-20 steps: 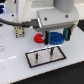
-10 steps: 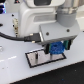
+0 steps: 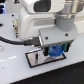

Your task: Insert the blue gear onto the right peg, followed by the red gear

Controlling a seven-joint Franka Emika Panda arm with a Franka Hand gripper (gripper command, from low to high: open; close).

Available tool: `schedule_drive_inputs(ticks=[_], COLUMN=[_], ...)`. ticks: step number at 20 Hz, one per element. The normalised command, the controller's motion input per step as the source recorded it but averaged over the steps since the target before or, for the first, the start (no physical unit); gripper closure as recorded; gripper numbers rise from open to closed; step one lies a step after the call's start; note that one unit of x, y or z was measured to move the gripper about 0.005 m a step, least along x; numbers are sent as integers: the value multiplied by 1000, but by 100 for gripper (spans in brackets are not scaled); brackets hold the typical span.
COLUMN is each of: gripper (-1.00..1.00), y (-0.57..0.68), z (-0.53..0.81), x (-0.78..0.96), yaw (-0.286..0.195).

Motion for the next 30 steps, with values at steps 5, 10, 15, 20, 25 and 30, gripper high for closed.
schedule_drive_inputs(ticks=[5, 10, 15, 20, 25, 30], gripper=[100, 100, 100, 100, 100, 100], y=[5, -41, -157, -104, -12, 11], z=[357, 175, -48, -125, -121, 44], x=[18, 25, 117, 171, 110, 63], yaw=[0, 0, 0, 0, 0, 0])
